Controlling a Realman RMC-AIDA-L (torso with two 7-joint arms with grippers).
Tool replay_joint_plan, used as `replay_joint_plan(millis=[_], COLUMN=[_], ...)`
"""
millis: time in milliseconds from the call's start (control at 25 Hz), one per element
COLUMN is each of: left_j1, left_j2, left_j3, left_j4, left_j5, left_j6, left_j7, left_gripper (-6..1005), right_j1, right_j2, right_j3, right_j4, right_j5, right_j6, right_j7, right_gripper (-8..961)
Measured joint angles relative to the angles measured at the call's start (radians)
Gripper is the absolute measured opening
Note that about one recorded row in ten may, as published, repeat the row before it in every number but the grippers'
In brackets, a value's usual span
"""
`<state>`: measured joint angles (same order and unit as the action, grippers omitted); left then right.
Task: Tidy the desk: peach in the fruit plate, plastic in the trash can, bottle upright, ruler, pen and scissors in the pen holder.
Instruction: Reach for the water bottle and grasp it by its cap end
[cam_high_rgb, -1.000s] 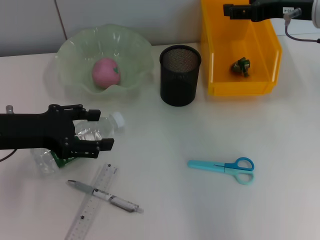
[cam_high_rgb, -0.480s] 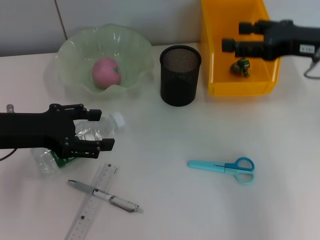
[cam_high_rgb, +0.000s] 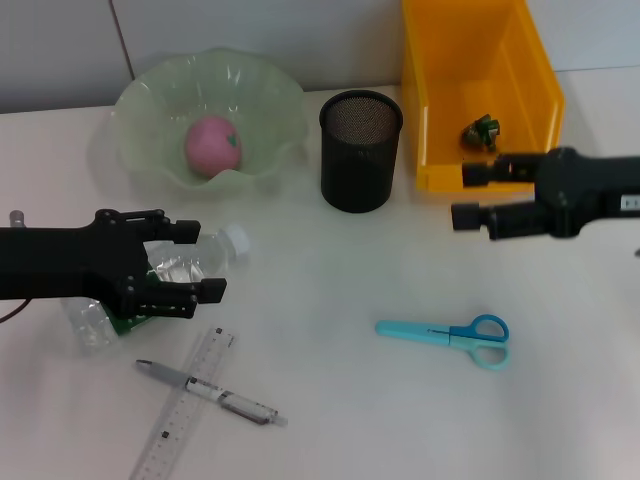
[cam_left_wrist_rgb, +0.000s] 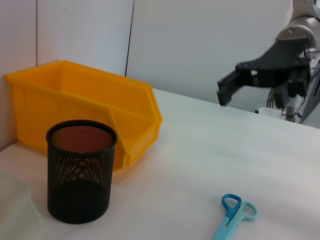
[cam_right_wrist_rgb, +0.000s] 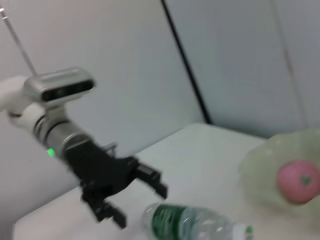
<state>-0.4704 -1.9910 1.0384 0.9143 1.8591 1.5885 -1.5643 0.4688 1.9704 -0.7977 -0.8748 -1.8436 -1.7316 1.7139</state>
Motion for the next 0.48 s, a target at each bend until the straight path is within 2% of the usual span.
replay_joint_plan(millis=[160,480], left_j1=[0.002,0.0], left_j2=[0.0,0.0], left_j3=[0.0,0.0], left_j4=[0.0,0.0], left_j5=[0.0,-0.003], left_j6=[0.003,0.004], left_j7=[-0.001,-0.001], left_gripper=[771,768], right_j1=[0.008,0.037], right_j2=[-0.002,0.016], right_j3=[0.0,0.0], right_j4=[0.032,0.061], right_j5=[-0.037,-0.176], right_j6=[-0.019,-0.04], right_j7=[-0.014,-0.021], right_gripper=[805,805])
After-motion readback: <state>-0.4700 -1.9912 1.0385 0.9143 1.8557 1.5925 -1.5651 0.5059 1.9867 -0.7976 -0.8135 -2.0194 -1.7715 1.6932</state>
